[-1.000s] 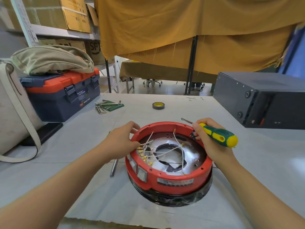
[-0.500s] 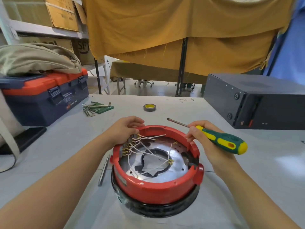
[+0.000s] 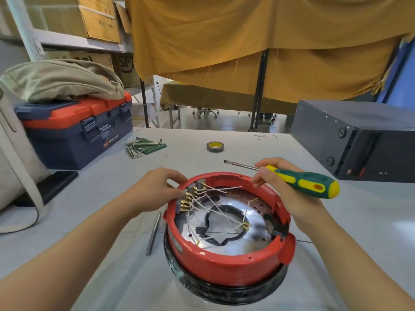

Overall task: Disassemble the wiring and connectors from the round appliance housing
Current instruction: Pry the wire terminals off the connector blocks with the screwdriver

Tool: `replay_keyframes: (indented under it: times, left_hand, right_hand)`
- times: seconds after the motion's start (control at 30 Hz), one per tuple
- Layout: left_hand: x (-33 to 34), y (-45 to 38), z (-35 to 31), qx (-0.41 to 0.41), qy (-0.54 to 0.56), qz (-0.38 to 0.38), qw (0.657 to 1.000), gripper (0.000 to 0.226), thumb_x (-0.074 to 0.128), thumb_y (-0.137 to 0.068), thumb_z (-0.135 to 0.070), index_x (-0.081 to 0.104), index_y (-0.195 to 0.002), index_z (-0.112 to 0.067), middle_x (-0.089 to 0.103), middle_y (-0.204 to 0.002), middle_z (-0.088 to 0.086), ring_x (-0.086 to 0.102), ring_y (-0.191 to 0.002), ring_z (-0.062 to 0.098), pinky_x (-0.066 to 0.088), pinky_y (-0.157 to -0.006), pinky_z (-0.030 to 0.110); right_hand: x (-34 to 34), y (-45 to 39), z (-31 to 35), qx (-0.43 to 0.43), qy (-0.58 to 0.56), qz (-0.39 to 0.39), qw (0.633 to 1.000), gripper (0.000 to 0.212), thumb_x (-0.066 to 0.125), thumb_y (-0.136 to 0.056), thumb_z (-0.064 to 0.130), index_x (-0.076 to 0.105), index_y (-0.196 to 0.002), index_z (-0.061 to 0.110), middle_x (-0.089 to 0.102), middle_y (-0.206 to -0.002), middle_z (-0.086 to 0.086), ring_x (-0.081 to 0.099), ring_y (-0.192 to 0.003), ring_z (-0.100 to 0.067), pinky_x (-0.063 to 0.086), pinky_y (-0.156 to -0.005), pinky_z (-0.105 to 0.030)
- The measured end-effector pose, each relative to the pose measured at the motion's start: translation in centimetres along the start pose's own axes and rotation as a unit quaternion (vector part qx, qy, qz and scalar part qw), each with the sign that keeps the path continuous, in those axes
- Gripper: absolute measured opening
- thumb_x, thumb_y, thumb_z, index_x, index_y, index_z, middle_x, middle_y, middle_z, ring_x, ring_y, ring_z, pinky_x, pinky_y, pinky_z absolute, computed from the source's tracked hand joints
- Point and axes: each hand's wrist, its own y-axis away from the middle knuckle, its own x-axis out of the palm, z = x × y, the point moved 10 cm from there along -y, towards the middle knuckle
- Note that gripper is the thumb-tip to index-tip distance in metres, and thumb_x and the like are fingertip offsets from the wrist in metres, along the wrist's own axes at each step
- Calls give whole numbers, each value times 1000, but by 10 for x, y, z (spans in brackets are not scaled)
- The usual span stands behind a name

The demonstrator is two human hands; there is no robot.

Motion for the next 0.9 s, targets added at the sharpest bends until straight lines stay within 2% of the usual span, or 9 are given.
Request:
replay_keyframes:
  times: [0.1,0.17,0.27,0.3,0.4,0.57,0.7,0.83,0.9]
  left_hand:
    - [7,-6,-5,3,31,18,999,25,62,-88,-15,65,-110,-28,65,-92,-11,64,-79,5,51,-68,19]
    - [17,-10,-12,13,53,43,998,27,61,-89,-11,66,-107,-29,70,-94,-5,66,-78,7,55,-76,27]
    - [29,-18,-27,47,36,66,996,34,54,-90,-2,66,-106,-30,70,-107,-1,66,-97,16,51,-92,36]
    - [33,-21,-32,58,29,72,995,37,52,-90,1,66,-107,-29,68,-112,-2,65,-101,17,49,-95,37]
    - [40,-31,-41,78,18,79,994,41,49,-90,3,66,-105,-32,65,-118,-6,60,-110,10,46,-99,32]
    - [45,-42,-46,91,10,83,992,43,48,-88,5,67,-107,-28,66,-116,-4,60,-111,13,44,-102,34]
    - [51,-48,-55,105,2,94,990,43,47,-87,7,65,-104,-28,67,-112,-5,60,-109,11,43,-99,28]
    - [59,-51,-62,107,-2,114,988,45,45,-86,7,65,-100,-32,69,-107,-6,63,-101,8,49,-91,27]
    - [63,-50,-67,108,1,113,988,40,48,-86,2,65,-98,-32,70,-102,-5,65,-91,8,52,-86,31]
  right_hand:
    - [-10,0,1,-6,-9,-24,1000,12,66,-82,24,63,-85,13,69,-71,-8,65,-67,-19,53,-70,-20]
    - [-19,-1,-1,-5,-18,-41,999,9,65,-85,13,62,-77,13,65,-63,-5,58,-64,-20,52,-68,-27]
    - [-32,-3,-8,14,-34,-70,997,13,64,-85,7,61,-73,11,57,-56,-1,53,-59,-17,49,-72,-40]
    - [-35,-3,-10,19,-39,-76,996,13,64,-85,6,61,-73,10,55,-55,-1,51,-57,-17,51,-73,-41]
    - [-38,-4,-11,19,-69,-97,993,16,63,-85,4,63,-69,9,50,-54,-2,43,-56,-18,54,-66,-30]
    - [-44,-9,-11,4,-95,-139,986,32,59,-90,5,61,-59,12,44,-61,-14,46,-48,-8,54,-57,-27]
    - [-48,-16,-10,-7,-78,-149,986,31,59,-92,9,56,-61,3,43,-54,-10,48,-47,-6,54,-53,-26]
    - [-47,-25,-1,-21,-43,-124,991,32,60,-89,17,59,-59,8,40,-42,5,38,-41,-7,52,-52,-23]
    - [-46,-28,3,-27,-38,-119,992,31,59,-84,22,58,-55,11,41,-43,5,37,-40,-7,51,-51,-23]
